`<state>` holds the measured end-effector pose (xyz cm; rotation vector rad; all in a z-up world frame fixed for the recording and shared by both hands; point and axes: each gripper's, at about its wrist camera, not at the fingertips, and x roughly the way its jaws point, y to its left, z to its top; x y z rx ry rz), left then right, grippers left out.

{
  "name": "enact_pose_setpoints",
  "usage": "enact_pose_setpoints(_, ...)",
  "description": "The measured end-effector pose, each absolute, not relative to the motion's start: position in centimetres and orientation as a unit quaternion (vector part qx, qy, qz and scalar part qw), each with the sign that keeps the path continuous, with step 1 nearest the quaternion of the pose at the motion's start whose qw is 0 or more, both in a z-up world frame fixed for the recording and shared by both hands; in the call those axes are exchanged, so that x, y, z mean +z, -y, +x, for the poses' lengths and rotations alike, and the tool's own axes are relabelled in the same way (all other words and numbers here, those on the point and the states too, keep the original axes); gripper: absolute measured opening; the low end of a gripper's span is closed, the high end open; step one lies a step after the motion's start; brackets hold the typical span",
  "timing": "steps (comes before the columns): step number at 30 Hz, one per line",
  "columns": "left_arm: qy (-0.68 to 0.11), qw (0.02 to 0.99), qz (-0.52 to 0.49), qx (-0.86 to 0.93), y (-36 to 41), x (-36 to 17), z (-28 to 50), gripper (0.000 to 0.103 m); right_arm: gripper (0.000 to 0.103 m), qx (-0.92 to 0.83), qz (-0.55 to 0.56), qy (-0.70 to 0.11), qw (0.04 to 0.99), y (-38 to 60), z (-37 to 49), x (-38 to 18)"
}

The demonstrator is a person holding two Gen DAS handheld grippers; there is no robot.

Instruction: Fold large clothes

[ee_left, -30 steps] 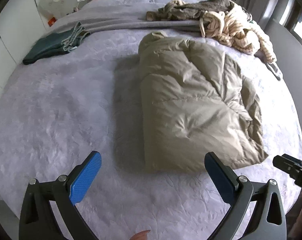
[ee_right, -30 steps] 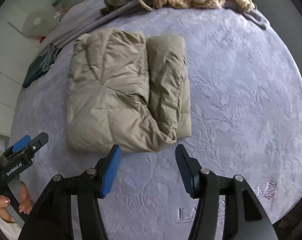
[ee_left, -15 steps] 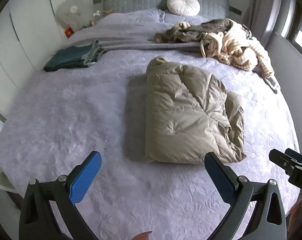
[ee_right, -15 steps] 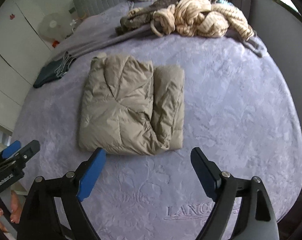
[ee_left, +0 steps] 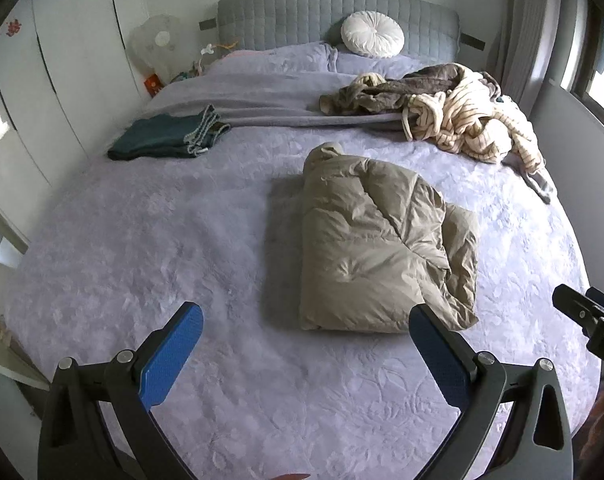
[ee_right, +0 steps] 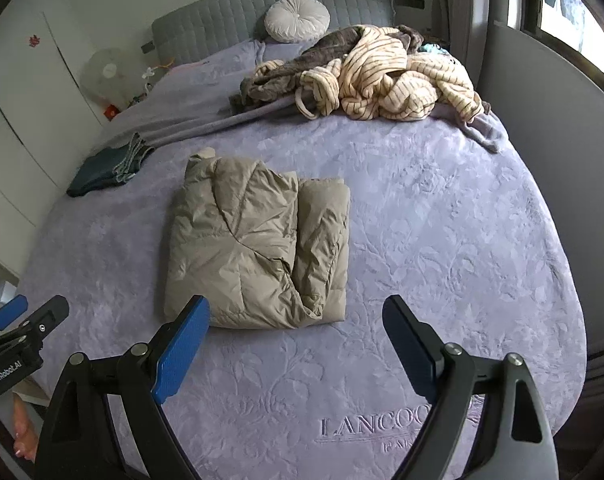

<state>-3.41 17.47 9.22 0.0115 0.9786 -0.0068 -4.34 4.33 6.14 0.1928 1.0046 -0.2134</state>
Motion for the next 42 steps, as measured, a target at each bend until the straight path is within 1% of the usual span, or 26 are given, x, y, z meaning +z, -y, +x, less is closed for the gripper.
enact_pose_setpoints(5, -0.466, 0.885, 0.003, -0.003, -17.6, 9.9, -4.3, 0.103, 0.090, -0.102, 0.087, -0.476, 0.869, -4.9, -4.8, 7.0)
enact_pose_setpoints(42, -0.465, 0.885, 0.003, 0.004, -18.3, 10.2, -4.6, 0.103, 0.090, -0.107, 0.089, -0.475, 0.869, -5.3, -4.9, 7.1)
